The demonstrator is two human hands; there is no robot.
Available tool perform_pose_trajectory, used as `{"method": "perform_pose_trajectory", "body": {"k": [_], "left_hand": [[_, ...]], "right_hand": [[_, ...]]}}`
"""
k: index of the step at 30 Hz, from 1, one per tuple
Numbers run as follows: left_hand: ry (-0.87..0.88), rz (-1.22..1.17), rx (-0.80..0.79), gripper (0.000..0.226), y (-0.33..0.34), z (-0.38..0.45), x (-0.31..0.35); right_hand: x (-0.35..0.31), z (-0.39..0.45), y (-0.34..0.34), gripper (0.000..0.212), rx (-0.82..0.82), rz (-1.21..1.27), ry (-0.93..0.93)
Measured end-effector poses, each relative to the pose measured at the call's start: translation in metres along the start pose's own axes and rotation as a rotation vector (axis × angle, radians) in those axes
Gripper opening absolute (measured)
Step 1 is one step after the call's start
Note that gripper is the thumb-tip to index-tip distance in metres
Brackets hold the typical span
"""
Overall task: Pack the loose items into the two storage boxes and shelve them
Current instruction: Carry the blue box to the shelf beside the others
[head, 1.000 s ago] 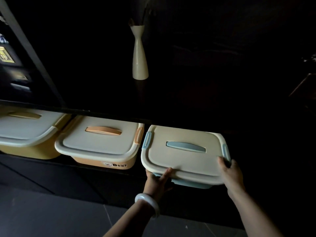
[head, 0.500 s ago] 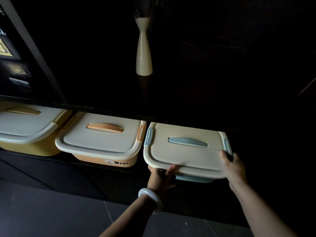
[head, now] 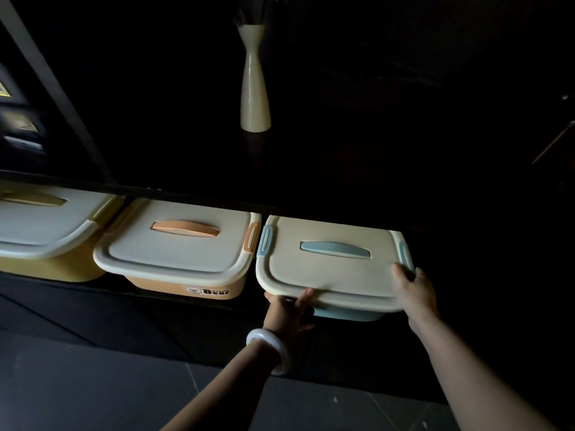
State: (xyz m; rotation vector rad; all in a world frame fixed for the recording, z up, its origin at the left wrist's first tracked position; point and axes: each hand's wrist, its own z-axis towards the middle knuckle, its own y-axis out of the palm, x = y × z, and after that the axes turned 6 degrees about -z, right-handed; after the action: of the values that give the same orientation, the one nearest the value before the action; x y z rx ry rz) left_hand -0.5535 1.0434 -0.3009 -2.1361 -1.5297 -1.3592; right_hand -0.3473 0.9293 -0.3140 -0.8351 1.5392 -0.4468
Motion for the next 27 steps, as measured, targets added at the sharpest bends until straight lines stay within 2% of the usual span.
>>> {"method": "perform_pose_trajectory", "body": {"k": [2,11,16,20,23,27], "left_hand": [[-0.008,-0.027,0.032,0.077,-0.002,0.004,-0.002],[0.055,0.105,-0.009,0.072,-0.007,0.012,-0.001],[-0.024,-0.030,0.038,0.069,-0.008,0.012,0.000],[0.017,0.071,0.025,0.073,-0.009,0.014,-0.004],[-0.043,0.012,0.003,0.069,-0.010,0.016,-0.004],[0.005,0.089,-0.017,0.061,-0.012,0.019,-0.005]], "right_hand": [[-0.001,0.001,0.000,0.064,-0.004,-0.014,0.000],[-0.005,0.001,-0.002,0.061,-0.017,-0.014,0.005],[-0.003,-0.003,-0.002,0.064,-0.012,-0.010,0.018],[-0.004,-0.005,-0.003,0.064,-0.026,0.004,0.022],[-0.005,-0.006,-0.004,0.064,-0.038,0.006,0.030],[-0.008,-0.009,-0.009,0.065,-0.062,-0.018,0.030]]}}
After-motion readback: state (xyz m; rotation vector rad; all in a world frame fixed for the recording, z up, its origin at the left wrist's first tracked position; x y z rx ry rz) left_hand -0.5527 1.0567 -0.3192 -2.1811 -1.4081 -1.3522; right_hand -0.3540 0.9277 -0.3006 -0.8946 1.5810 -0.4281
